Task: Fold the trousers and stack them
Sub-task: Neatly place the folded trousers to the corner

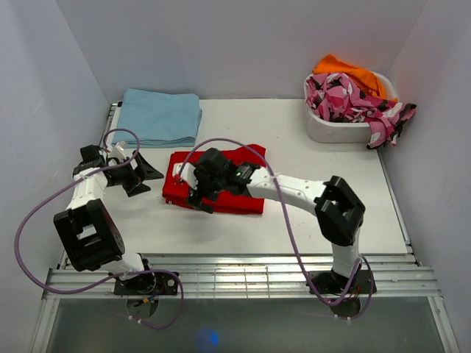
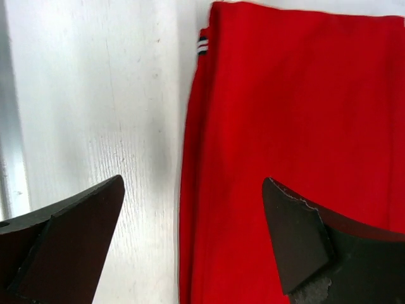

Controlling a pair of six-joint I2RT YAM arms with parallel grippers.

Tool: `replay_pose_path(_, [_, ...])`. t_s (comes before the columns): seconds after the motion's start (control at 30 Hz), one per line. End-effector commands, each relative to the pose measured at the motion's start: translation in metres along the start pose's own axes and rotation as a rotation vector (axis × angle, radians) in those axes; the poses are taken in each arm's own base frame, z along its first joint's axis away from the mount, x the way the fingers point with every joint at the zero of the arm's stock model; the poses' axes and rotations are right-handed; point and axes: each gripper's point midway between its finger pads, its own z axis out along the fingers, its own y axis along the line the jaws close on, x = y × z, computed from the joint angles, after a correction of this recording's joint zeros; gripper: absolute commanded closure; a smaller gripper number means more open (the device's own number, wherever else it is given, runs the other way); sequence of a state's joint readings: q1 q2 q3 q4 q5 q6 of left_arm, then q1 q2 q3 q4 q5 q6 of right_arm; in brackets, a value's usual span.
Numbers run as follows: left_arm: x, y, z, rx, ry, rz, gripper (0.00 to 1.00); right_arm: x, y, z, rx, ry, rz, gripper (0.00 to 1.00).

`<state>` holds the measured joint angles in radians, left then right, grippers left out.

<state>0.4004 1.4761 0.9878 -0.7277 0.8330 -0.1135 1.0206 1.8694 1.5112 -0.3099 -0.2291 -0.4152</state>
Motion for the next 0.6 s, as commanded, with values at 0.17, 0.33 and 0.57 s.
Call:
replay_pose_path(0.17, [0.005, 0.008, -0.002, -0.023, -0.033, -0.142, 0.02, 0.040, -0.019, 0.072, 0.226, 0.167, -0.193, 0.04])
replay_pose_path(0.33, [0.009, 0.012, 0.002, -0.018, -0.032, -0.152, 0.02, 0.057, -0.023, 0.085, 0.250, 0.199, -0.190, 0.19])
replay_pose_path(0.57, [0.013, 0.021, 0.013, -0.013, -0.043, -0.197, 0.02, 0.070, -0.014, 0.091, 0.213, 0.204, -0.180, 0.92])
